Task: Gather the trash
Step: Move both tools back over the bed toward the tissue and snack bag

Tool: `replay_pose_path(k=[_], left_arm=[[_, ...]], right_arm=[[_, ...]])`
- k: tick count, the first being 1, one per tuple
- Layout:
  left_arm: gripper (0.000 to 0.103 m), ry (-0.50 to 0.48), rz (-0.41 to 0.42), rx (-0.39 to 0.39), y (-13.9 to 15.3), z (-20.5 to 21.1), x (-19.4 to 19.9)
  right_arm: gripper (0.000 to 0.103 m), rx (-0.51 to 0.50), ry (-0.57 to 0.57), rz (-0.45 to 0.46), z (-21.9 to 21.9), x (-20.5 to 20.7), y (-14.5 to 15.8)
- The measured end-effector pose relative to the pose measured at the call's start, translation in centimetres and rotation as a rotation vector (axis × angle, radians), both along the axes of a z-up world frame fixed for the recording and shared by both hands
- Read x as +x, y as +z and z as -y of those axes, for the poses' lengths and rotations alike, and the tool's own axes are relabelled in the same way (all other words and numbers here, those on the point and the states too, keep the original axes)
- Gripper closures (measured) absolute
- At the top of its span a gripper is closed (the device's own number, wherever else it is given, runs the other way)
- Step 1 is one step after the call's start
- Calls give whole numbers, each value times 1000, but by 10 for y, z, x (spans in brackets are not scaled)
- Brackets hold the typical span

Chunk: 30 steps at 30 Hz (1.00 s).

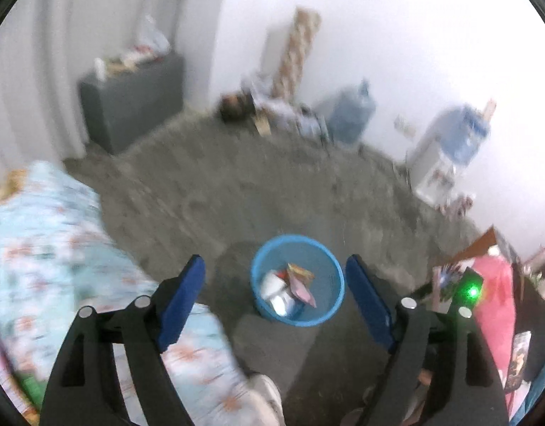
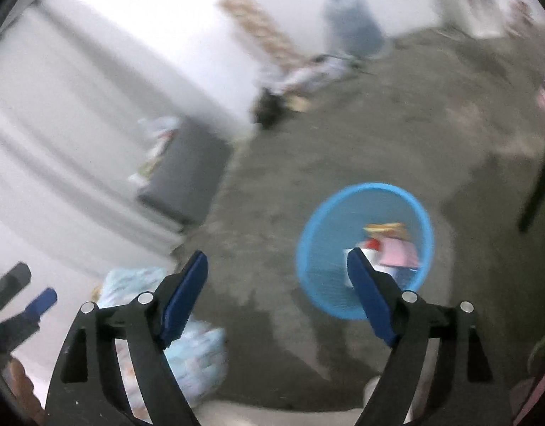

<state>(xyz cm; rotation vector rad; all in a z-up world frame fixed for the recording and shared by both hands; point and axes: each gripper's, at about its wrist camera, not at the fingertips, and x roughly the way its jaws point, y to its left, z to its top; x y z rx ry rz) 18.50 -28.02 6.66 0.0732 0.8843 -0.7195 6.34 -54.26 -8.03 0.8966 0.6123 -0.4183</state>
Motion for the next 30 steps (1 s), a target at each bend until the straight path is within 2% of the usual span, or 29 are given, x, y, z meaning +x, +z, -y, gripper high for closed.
replay_pose_path(k=[1, 4, 6, 8, 12, 16, 18, 24, 30], left_arm=[[21, 29, 41, -35, 19, -34, -8], [19, 139, 142, -64, 51, -111, -26], [18, 273, 246, -44, 72, -176, -42], [16, 392, 315, -26, 87, -231, -57], [15, 662, 368, -49, 100, -343, -88], [15, 847, 312, -87, 83, -422, -116], [15, 887, 266, -97, 68, -445, -126], [15, 889, 115, -91, 17, -473, -132], [15, 876, 39, -54, -30, -482, -114]], right_arm=[[26, -8, 52, 21, -13, 2, 12], [26, -29, 164, 59, -44, 6, 35], [26, -36, 235, 97, -64, 7, 48], [26, -33, 309, 119, -84, 12, 59], [26, -42, 445, 128, -121, 29, 78], [26, -61, 567, 125, -160, 46, 87], [26, -60, 618, 115, -178, 53, 89], [26, -86, 782, 84, -237, 62, 95], [26, -89, 887, 53, -278, 64, 98]])
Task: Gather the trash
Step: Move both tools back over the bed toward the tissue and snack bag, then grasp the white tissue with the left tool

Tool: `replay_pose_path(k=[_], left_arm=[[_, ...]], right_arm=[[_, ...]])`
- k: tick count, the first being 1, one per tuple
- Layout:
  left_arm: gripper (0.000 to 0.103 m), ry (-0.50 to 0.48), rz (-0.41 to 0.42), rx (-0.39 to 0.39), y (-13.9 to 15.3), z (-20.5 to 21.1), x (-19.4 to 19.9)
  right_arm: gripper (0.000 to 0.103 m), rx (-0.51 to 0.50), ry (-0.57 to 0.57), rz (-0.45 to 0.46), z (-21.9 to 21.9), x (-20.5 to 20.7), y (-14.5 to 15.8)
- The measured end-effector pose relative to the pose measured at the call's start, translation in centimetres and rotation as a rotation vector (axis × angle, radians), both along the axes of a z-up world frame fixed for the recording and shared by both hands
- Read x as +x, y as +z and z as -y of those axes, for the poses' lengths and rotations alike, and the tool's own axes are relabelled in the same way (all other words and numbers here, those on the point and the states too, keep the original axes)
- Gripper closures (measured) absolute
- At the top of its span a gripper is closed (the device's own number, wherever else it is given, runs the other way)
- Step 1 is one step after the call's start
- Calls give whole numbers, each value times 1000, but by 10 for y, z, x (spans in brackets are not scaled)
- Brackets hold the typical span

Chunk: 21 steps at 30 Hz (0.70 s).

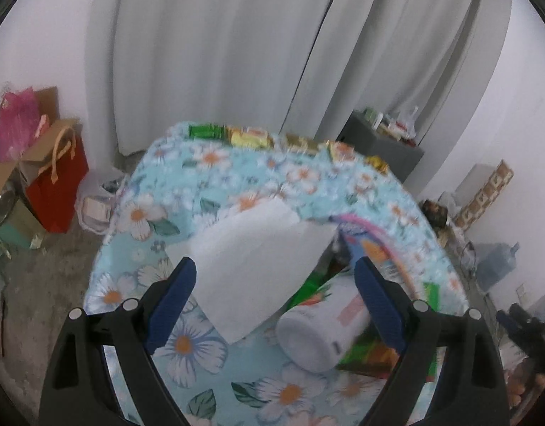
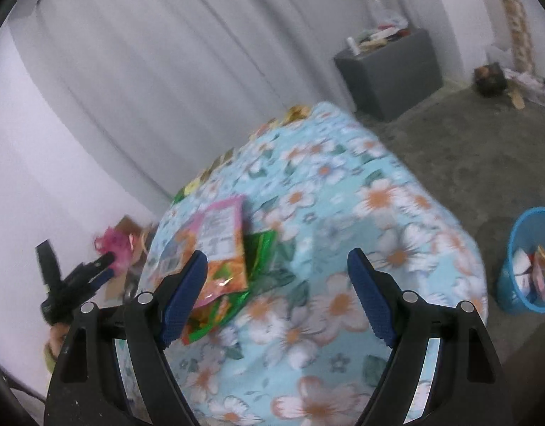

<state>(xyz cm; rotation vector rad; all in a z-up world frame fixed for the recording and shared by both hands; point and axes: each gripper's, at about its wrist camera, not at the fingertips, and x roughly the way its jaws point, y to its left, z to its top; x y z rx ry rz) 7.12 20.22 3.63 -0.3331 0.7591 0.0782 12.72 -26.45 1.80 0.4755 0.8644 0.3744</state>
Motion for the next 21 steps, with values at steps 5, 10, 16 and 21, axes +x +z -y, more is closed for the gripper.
replay_pose_path(k=[5, 10, 16, 21], left_arm=[[15, 18, -66, 4, -36, -7, 26], [15, -5, -105, 31, -57, -10, 48], [15, -69, -184, 66, -79, -10, 79], [17, -50, -204, 58, -91, -22, 90]], right_arm=[[26, -10, 53, -33, -26, 6, -3], [26, -23, 87, -68, -42, 12, -9], [26, -20, 99, -106, -51, 18, -20], [26, -23, 100, -119, -56, 20, -23]])
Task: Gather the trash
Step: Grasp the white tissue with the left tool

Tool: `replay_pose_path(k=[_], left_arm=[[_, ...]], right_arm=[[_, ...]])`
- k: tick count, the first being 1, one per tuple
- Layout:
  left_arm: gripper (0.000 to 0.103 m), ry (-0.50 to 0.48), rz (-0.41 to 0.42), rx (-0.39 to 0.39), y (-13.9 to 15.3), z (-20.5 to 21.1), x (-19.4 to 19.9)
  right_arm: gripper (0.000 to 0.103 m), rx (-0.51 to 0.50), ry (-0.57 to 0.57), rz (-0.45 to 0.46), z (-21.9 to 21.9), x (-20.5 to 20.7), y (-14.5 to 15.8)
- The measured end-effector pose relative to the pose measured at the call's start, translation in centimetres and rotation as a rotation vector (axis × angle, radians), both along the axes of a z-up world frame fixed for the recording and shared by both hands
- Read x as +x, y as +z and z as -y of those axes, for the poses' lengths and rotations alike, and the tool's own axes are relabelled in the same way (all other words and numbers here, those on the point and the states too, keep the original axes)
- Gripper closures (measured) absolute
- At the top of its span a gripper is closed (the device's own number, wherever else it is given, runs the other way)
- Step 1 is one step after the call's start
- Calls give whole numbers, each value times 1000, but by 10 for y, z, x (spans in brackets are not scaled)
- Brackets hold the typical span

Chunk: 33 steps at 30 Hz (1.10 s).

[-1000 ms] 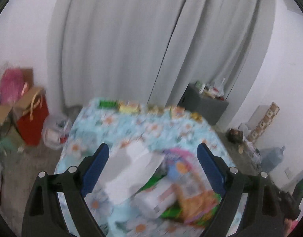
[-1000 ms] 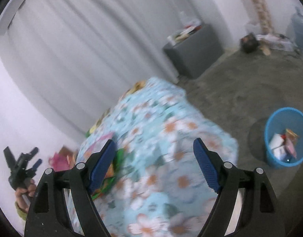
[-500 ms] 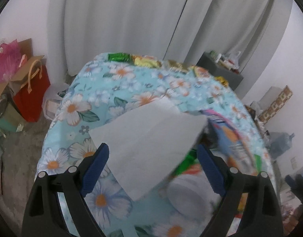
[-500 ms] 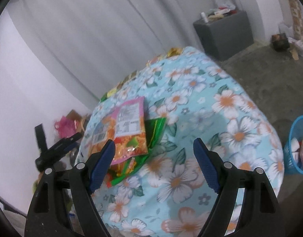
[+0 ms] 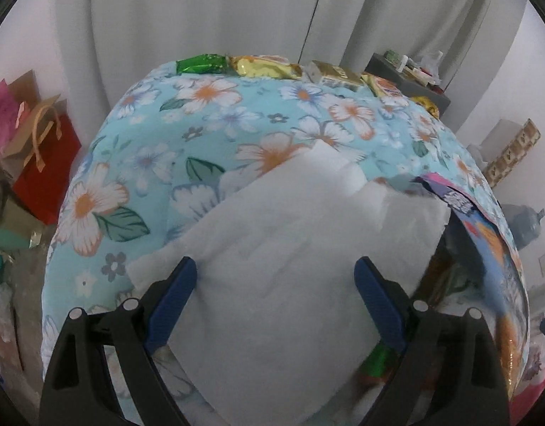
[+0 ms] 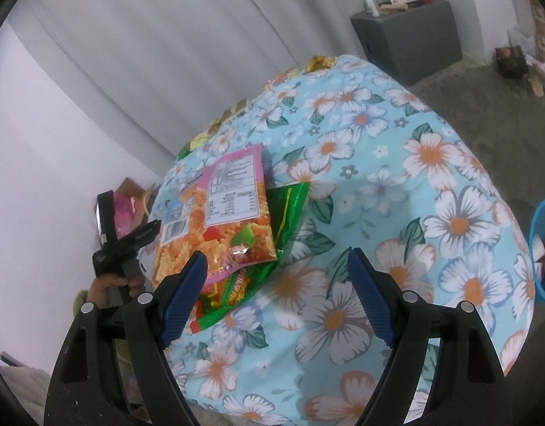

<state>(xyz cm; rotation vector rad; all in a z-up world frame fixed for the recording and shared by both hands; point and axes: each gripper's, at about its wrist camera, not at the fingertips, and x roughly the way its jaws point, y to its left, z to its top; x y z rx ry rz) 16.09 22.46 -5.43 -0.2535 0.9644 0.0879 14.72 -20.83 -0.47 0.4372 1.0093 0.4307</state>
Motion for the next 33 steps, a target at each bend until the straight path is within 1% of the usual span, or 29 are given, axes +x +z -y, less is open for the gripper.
replay_pose_path(k=[2, 3, 5, 6, 8, 11, 12, 14, 15, 16, 18, 20, 22, 25, 27, 31, 33], left_arm=[[27, -1, 9, 35, -1, -2, -1], [29, -4, 12, 49, -2, -1, -2], [38, -9, 20, 76, -2, -3, -3], [39, -9, 25, 78, -2, -4, -3], [49, -1, 33, 71, -1, -10, -5], [59, -5, 42, 70, -1, -16, -6], [61, -7, 44, 73, -2, -17, -6], [68, -17, 50, 99, -2, -17, -8], [70, -19, 53, 103, -2, -17, -9], [74, -17, 56, 102, -3, -18, -10], [80, -9, 59, 91, -3, -22, -10], [90, 8, 63, 60, -2, -30, -12], [94, 25, 72, 8, -2, -39, -14], [97, 38, 77, -28, -3, -45, -16], [97, 40, 80, -34, -3, -45, -16], [97, 40, 79, -36, -4, -45, -17], [97, 40, 78, -36, -5, -44, -16]], right_arm=[[26, -4, 2, -3, -2, 1, 1], [26, -7, 5, -4, -4, 2, 1], [26, -11, 11, -6, -7, 4, 1], [26, -14, 18, -6, -10, 6, 2], [26, -13, 29, -4, -15, 8, 3], [26, -9, 40, -1, -22, 14, 7], [26, -5, 43, 2, -24, 16, 9], [26, 3, 48, 5, -28, 20, 11], [26, 8, 52, 7, -31, 22, 13], [26, 10, 54, 7, -33, 24, 13], [26, 15, 56, 7, -37, 27, 14], [26, 34, 62, 1, -41, 31, 15], [26, 61, 65, -4, -43, 36, 15], [26, 124, 73, -36, -45, 50, 11], [26, 180, 78, -68, -47, 65, 8], [26, 241, 77, -117, -49, 91, 0], [26, 279, 74, -157, -50, 107, -9]])
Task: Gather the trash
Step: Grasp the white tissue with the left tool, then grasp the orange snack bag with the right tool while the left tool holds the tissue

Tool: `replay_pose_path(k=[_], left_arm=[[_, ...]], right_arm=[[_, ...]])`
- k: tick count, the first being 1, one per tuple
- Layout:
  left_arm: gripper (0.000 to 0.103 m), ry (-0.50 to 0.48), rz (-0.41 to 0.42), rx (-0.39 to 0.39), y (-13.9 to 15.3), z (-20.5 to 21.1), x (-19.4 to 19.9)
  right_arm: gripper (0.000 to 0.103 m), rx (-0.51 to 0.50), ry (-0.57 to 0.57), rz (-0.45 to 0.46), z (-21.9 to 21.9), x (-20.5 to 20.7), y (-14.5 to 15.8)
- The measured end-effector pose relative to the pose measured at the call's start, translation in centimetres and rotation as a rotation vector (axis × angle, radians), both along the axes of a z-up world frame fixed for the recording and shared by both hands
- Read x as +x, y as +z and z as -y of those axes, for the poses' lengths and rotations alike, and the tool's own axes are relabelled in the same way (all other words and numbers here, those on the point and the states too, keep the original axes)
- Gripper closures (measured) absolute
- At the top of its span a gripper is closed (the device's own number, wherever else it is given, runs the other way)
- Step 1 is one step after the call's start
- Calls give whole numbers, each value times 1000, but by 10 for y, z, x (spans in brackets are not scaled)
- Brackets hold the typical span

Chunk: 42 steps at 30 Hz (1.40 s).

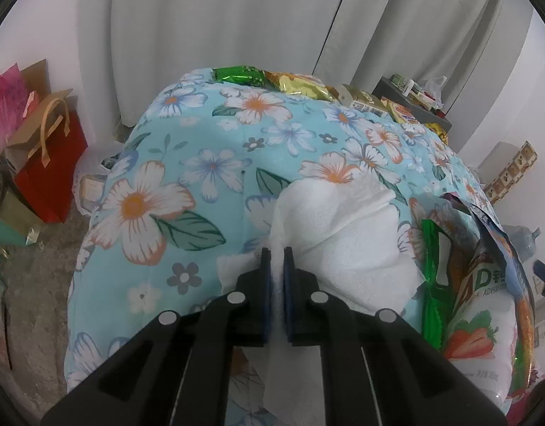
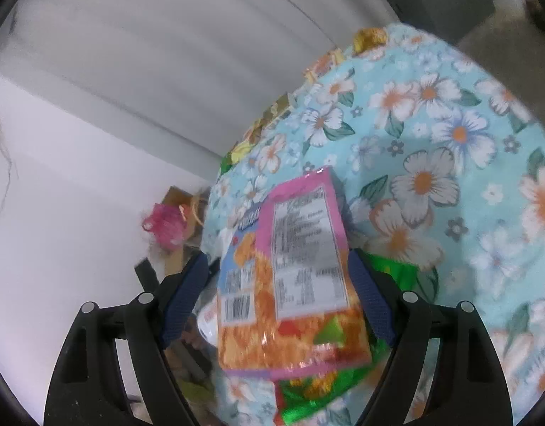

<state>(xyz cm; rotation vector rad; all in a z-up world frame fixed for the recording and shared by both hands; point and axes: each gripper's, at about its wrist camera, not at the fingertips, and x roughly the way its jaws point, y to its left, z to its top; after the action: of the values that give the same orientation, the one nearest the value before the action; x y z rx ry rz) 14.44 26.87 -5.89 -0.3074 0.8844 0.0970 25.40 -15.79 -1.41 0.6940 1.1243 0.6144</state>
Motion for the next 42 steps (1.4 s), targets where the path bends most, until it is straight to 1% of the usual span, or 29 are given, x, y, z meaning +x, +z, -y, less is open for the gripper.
replay_pose_path(k=[3, 5, 10, 14, 16, 18, 20, 24, 25, 28, 30, 31, 32, 35, 42], left_arm=[[97, 0, 1, 0, 0, 0, 0], [97, 1, 2, -3, -1, -1, 0], [97, 1, 4, -13, -2, 0, 0], [97, 1, 5, -11, -2, -1, 0], [97, 1, 5, -13, -2, -2, 0], [97, 2, 5, -14, -2, -1, 0], [97, 1, 4, -11, -2, -1, 0], [97, 1, 5, -12, -2, -2, 0], [97, 1, 5, -12, -2, -2, 0], [97, 1, 5, -12, -2, -2, 0], [97, 1, 6, -13, -2, -2, 0], [97, 2, 6, -15, -2, -2, 0], [97, 2, 6, -16, -3, -2, 0], [97, 1, 6, -13, -3, -1, 1], [97, 3, 7, -17, -3, -3, 1]], right_arm=[[28, 18, -4, -41, -1, 15, -11], [31, 35, 14, -67, -4, 23, -20], [38, 33, 32, -121, -13, 32, -37], [44, 43, 49, -142, -18, 35, -44], [45, 49, 50, -151, -20, 36, -47], [50, 59, 53, -156, -20, 37, -48], [52, 77, 60, -162, -20, 38, -49], [56, 82, 65, -170, -22, 40, -51], [58, 89, 66, -174, -22, 41, -52], [68, 102, 67, -186, -22, 41, -53], [80, 118, 69, -194, -22, 41, -55], [87, 127, 72, -197, -23, 40, -55], [92, 140, 76, -197, -23, 39, -54], [98, 160, 85, -173, -22, 34, -47], [102, 188, 92, -78, -14, 18, -16]])
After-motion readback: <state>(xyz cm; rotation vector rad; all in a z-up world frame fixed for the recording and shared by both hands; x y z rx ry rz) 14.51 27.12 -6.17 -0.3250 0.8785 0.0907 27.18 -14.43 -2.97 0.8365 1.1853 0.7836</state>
